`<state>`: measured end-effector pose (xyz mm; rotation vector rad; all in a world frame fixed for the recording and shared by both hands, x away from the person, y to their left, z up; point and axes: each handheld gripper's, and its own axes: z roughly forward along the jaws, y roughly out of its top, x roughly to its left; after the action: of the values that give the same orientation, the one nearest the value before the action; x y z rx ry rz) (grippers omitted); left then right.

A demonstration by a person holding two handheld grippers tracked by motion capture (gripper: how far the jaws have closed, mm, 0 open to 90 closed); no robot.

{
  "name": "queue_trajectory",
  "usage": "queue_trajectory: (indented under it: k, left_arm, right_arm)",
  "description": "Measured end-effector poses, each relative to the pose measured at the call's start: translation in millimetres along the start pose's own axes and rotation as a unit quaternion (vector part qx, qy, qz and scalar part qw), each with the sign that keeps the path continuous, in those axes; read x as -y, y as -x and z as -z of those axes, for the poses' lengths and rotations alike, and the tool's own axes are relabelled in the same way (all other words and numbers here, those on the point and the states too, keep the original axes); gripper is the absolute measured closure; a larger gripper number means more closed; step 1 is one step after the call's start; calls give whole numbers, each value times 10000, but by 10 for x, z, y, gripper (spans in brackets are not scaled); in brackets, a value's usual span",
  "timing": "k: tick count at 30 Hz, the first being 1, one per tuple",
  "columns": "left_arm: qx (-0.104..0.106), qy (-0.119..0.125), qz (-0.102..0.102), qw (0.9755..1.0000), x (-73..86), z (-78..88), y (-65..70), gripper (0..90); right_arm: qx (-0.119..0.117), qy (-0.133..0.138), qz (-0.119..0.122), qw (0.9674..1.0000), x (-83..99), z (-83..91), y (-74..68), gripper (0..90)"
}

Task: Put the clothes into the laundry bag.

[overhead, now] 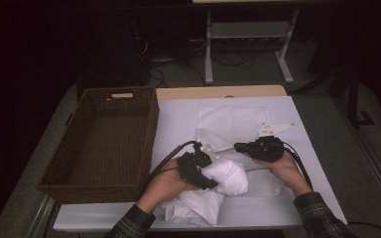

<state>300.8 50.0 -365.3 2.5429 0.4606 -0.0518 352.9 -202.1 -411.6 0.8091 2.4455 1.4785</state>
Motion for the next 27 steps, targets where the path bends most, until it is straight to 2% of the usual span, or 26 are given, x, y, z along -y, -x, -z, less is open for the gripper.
queue_trajectory:
  k: [10, 14, 17, 24, 26, 27]
  left_arm:
    - [-36, -57, -196, 9998, -240, -201, -31, 552]
    - [-147, -91, -149, 9997, -271, -266, -81, 552]
    - [-348, -201, -112, 9991, -254, -280, -130, 552]
    - [-733, -264, 59, 9969, -181, -200, -246, 552]
    - [-939, -351, 108, 9949, -151, -180, -285, 553]
    - [-1111, -458, 111, 9927, -133, -169, -314, 553]
  right_arm:
    - [-12, 131, -38, 9999, -76, 15, -42, 882]
    - [22, 175, -49, 9998, -83, 45, -40, 882]
    - [36, 192, -76, 9998, -89, 65, -42, 882]
    - [45, 222, -131, 9997, -99, 82, -58, 882]
    - [46, 229, -142, 9996, -101, 77, -65, 883]
    - [43, 240, -147, 9996, -105, 75, -68, 885]
